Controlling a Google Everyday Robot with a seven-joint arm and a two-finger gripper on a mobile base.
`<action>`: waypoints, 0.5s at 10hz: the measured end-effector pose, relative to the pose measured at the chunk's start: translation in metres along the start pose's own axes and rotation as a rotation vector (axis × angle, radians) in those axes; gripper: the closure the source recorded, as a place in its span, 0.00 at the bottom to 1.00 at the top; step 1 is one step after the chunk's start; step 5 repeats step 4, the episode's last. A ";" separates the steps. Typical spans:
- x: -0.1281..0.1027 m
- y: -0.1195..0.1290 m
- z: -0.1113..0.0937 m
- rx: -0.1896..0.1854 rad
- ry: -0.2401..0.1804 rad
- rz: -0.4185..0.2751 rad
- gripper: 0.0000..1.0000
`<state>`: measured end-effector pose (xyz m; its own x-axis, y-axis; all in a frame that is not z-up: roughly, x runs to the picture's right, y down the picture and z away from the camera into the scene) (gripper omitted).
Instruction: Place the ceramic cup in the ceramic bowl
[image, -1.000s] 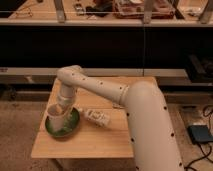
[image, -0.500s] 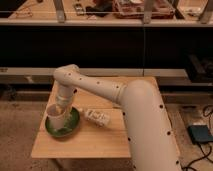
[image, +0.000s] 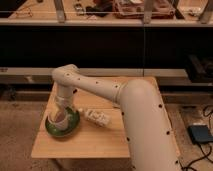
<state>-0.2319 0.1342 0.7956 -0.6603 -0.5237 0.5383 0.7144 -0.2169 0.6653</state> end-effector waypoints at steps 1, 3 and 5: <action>-0.003 0.001 -0.004 -0.005 -0.003 0.002 0.20; -0.003 0.002 -0.005 -0.005 -0.003 0.004 0.20; -0.003 0.001 -0.004 -0.005 -0.004 0.002 0.20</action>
